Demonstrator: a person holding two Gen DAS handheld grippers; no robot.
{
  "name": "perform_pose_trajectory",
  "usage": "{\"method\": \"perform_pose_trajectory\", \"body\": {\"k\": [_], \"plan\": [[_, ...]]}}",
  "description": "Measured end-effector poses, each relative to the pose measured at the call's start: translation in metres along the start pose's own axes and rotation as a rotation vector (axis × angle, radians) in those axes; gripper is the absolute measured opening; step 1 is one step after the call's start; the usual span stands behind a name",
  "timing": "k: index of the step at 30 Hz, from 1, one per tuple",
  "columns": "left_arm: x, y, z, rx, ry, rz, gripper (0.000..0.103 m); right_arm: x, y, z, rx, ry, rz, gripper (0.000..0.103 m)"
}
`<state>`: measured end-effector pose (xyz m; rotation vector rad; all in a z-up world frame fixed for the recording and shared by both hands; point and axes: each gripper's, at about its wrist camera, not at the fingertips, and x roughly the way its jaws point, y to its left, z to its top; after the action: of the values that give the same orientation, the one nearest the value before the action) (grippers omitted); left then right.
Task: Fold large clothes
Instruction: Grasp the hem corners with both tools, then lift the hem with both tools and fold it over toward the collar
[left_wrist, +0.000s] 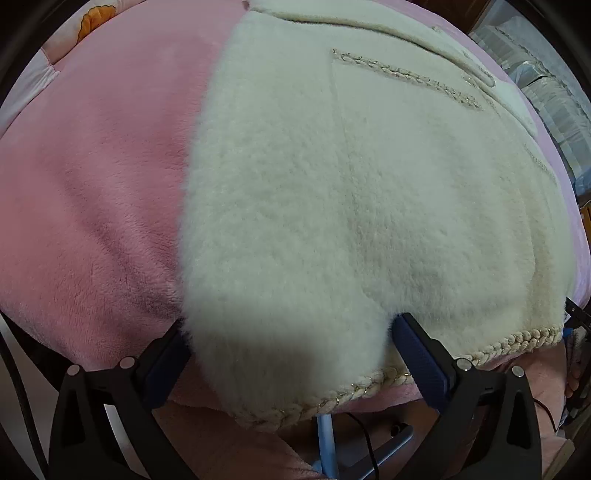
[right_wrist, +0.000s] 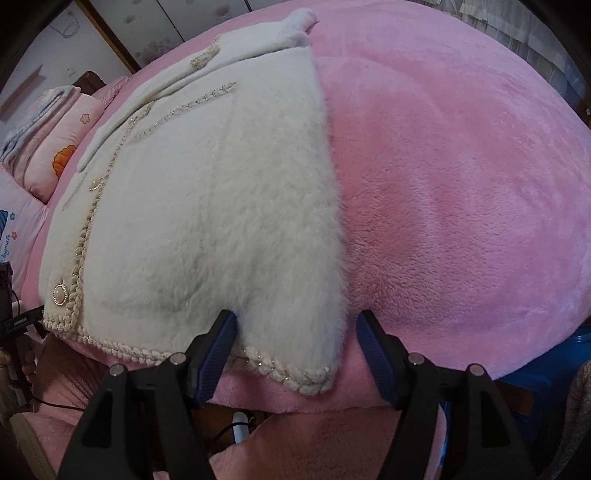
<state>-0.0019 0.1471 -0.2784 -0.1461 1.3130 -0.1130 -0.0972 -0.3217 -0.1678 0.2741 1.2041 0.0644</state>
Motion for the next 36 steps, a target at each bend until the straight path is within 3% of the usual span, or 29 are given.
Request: {"method": "perform_pose_trajectory", "body": {"k": [3,7,9,13,19,23,26,29,31,34,36], "plan": [[0.002,0.001,0.0,0.001,-0.006,-0.005,0.103,-0.001,-0.001,-0.003,-0.006,-0.012,0.012,0.067],[-0.006,-0.003,-0.01,0.001,-0.018,-0.004,0.101,-0.007,0.0,-0.002,-0.029,-0.011,0.062,0.04],[-0.009,-0.004,-0.013,0.002,-0.03,0.0,0.097,-0.01,0.001,-0.002,-0.044,-0.007,0.07,0.035],[-0.015,-0.001,-0.018,-0.001,-0.04,-0.002,0.088,-0.007,-0.006,0.0,-0.021,0.006,0.105,0.035],[-0.014,0.015,-0.019,-0.035,-0.018,-0.044,0.092,-0.003,-0.004,-0.002,0.006,0.01,0.108,0.041],[-0.01,0.006,-0.015,-0.008,-0.007,0.001,0.093,-0.001,0.004,-0.001,-0.013,0.004,0.089,0.041],[-0.014,-0.002,-0.013,0.009,0.003,0.02,0.077,-0.001,0.01,0.002,-0.035,0.011,0.056,0.035],[-0.021,-0.012,-0.01,0.035,0.023,0.03,0.04,-0.003,0.022,0.006,-0.08,0.016,0.032,0.018],[-0.025,-0.02,-0.006,0.048,0.037,0.014,0.02,-0.005,0.033,0.009,-0.124,0.02,-0.008,0.015],[-0.026,-0.028,0.004,0.062,0.078,0.008,0.013,-0.007,0.044,0.016,-0.161,0.029,-0.034,0.012],[-0.029,-0.029,0.016,0.022,0.105,-0.086,0.013,-0.014,0.041,0.02,-0.144,0.03,-0.005,0.012]]}}
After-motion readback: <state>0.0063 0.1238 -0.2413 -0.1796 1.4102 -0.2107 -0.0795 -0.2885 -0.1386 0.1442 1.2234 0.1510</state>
